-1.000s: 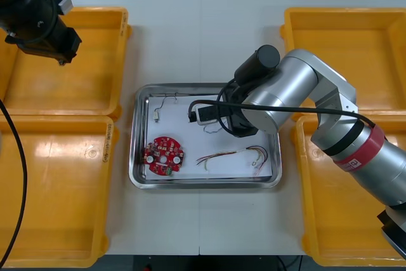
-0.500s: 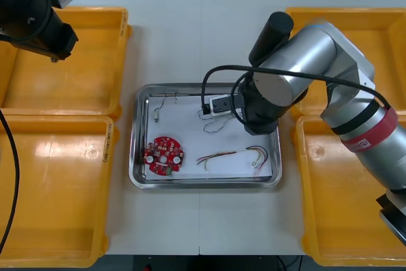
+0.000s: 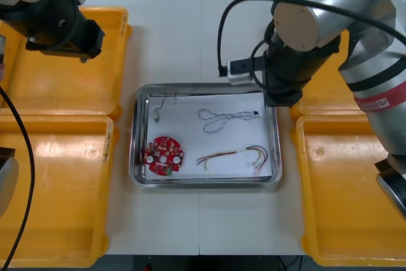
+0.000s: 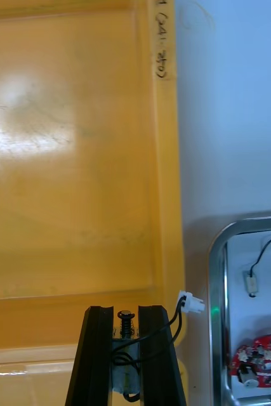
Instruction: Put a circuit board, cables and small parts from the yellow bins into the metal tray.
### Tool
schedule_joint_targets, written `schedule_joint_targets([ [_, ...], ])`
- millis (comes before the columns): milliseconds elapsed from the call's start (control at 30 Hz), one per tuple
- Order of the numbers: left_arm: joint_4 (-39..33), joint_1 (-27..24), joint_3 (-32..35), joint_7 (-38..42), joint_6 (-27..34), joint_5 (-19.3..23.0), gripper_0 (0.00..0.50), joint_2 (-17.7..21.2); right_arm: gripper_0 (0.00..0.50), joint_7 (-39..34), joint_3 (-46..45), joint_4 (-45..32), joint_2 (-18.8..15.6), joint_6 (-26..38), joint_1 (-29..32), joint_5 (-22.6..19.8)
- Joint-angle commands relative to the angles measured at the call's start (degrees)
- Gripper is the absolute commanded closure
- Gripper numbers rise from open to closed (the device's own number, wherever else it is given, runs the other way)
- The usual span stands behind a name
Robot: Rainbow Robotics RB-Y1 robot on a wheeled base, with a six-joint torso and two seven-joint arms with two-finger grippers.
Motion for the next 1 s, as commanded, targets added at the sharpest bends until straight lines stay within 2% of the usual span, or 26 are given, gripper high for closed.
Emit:
schedule_joint_targets([
  [33,-3.4,0.4,-4.0,5.2,0.4,0.7,0.500,-2.2,0.000,-6.1,-4.4,-0.8,-0.8,0.3,-5.5,1.0],
  [200,-4.0,0.3,-7.6,8.7,0.4,0.7,0.500,-3.3,0.000,-10.9,-8.2,-0.8,-1.1,0.3,-6.8,2.4],
  [433,-4.3,0.3,-13.0,14.6,0.4,0.8,0.500,-5.0,0.000,-19.3,-11.9,-0.8,-5.9,0.3,-6.6,1.1],
  [767,-4.2,0.2,-20.3,22.2,-4.1,1.6,0.500,-6.6,0.000,-33.5,-19.3,-0.8,-12.9,0.3,-2.6,-5.7],
  [1000,-3.3,0.2,-23.5,23.4,-6.6,1.8,0.500,-6.6,0.000,-38.6,-23.2,-2.0,-19.0,0.3,2.1,-10.4],
])
